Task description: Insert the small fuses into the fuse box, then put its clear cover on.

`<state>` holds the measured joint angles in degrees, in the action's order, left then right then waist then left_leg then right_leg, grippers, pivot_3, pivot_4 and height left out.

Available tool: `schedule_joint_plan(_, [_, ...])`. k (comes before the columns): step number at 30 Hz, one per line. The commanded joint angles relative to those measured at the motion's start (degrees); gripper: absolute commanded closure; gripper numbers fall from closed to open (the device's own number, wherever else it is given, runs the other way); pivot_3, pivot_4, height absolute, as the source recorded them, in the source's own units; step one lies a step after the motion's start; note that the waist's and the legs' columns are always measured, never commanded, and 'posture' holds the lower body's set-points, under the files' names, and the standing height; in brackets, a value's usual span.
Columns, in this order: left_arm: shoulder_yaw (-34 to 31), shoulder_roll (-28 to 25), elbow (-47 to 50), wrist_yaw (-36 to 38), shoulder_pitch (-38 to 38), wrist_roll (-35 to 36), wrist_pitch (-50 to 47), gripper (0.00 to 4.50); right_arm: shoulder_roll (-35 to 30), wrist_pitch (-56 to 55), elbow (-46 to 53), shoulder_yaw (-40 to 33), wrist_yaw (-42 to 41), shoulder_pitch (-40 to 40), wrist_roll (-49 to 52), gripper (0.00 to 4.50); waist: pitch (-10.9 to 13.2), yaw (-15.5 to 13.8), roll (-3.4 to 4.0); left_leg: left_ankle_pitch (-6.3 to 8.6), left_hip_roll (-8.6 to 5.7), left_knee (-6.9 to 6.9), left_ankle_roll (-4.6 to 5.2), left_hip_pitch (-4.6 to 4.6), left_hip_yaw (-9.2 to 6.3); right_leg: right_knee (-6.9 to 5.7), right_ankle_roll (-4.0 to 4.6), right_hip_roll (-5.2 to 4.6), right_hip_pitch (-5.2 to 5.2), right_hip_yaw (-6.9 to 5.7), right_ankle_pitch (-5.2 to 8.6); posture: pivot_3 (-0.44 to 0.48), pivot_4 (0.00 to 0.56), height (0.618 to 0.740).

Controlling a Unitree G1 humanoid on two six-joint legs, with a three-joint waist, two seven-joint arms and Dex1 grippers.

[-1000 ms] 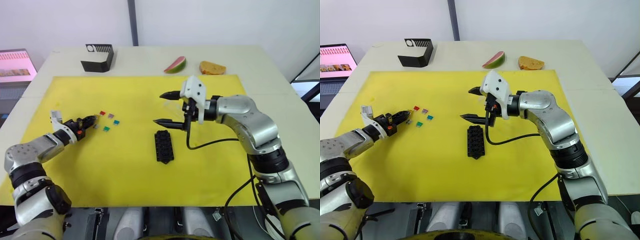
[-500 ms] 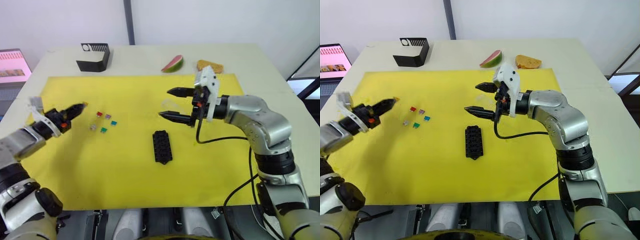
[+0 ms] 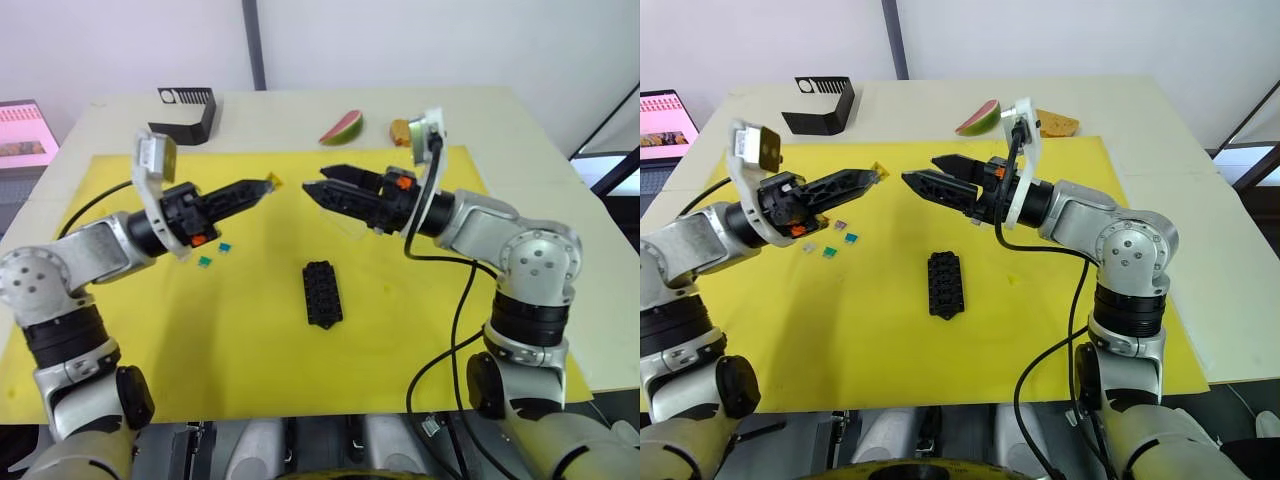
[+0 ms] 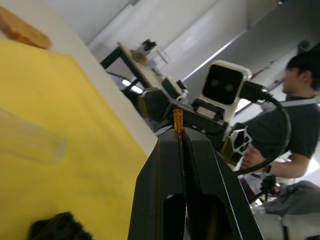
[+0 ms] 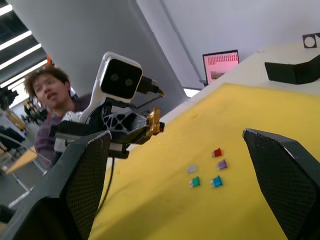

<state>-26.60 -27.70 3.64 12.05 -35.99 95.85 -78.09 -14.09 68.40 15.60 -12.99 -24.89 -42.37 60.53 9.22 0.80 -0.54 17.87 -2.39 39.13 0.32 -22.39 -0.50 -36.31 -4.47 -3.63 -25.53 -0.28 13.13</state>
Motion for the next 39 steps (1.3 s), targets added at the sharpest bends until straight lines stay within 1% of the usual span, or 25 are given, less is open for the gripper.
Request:
schedule_joint_plan(1, [2.9, -0.7, 1.4, -0.3, -1.3, 3.4, 3.9, 4.48, 1.6, -0.7, 0.7, -1.5, 3.5, -1.5, 4.2, 0.00, 0.0, 0.0, 0.00, 0.00, 0.00, 0.01, 0.00, 0.00, 0.01, 0.00, 0.00, 0.00, 0.00, 0.00, 0.00, 0.000, 0.150, 0.740])
schedule_joint_plan(3, [4.2, -1.4, 0.9, -0.2, -1.4, 4.8, 5.3, 4.48, 2.3, -1.1, 0.5, -1.9, 5.4, -1.7, 6.1, 0.00, 0.0, 0.0, 0.00, 0.00, 0.00, 0.01, 0.00, 0.00, 0.01, 0.00, 0.00, 0.01, 0.00, 0.00, 0.00, 0.000, 0.150, 0.740])
schedule_joint_plan(6, [5.9, -2.7, 0.5, 0.6, -1.4, 5.7, 6.7, 4.50, 2.5, -1.0, 0.1, -2.5, 8.2, -1.7, 9.2, 0.86, 0.0, 0.0, 0.00, 0.00, -0.01, 0.01, 0.01, 0.00, 0.01, 0.00, 0.00, 0.01, 0.00, 0.00, 0.00, 0.000, 0.150, 0.740])
schedule_joint_plan(15, [9.2, -4.3, 0.1, 1.3, -1.1, 6.9, 9.9, 4.50, 1.8, -1.1, -0.1, -1.5, 12.4, -0.5, 19.0, 0.86, 0.0, 0.0, 0.00, -0.01, 0.00, 0.01, 0.03, 0.00, 0.01, 0.01, 0.00, 0.04, 0.02, 0.00, 0.00, 0.000, 0.150, 0.740])
schedule_joint_plan(22, [10.2, -5.0, 0.5, 1.2, -0.7, 7.8, 11.6, 4.50, 0.6, -2.5, -0.9, 0.0, 14.1, -0.1, 21.0, 0.86, 0.0, 0.0, 0.00, -0.01, 0.00, 0.01, 0.03, 0.00, 0.01, 0.01, 0.00, 0.04, 0.02, 0.00, 0.00, 0.000, 0.150, 0.740])
schedule_joint_plan(25, [10.6, -5.1, 0.7, 1.2, -0.4, 8.3, 11.9, 4.50, 0.1, -2.9, -1.3, 0.5, 14.4, -0.2, 21.7, 1.67, 0.0, 0.0, 0.00, -0.01, 0.00, 0.01, 0.04, 0.00, 0.01, 0.01, 0.00, 0.04, 0.03, 0.00, 0.00, 0.000, 0.150, 0.740])
schedule_joint_plan(26, [10.6, -5.2, 0.8, 1.0, -0.3, 8.6, 12.2, 4.50, -0.2, -3.0, -1.6, 0.6, 14.5, -0.3, 22.0, 2.15, 0.0, 0.0, 0.00, -0.01, 0.00, 0.02, 0.04, 0.00, 0.01, 0.02, 0.00, 0.04, 0.03, 0.00, 0.00, 0.000, 0.150, 0.740])
schedule_joint_plan(36, [12.1, -4.6, 2.5, -0.4, 0.5, 9.7, 15.0, 4.50, -1.8, -4.7, -2.3, 1.0, 15.6, -0.4, 25.1, 2.15, 0.0, 0.0, 0.00, 0.00, 0.00, 0.02, 0.06, 0.00, 0.01, 0.05, 0.00, 0.04, 0.05, 0.00, 0.00, 0.000, 0.150, 0.740])
schedule_joint_plan(39, [12.7, -4.6, 2.7, -0.5, 0.8, 9.9, 15.3, 4.50, -2.7, -4.7, -2.3, 1.4, 16.1, -0.1, 25.7, 2.90, 0.0, -0.1, 0.00, 0.00, 0.00, 0.02, 0.06, 0.00, 0.01, 0.05, 0.00, 0.04, 0.05, 0.00, 0.00, 0.000, 0.150, 0.740])
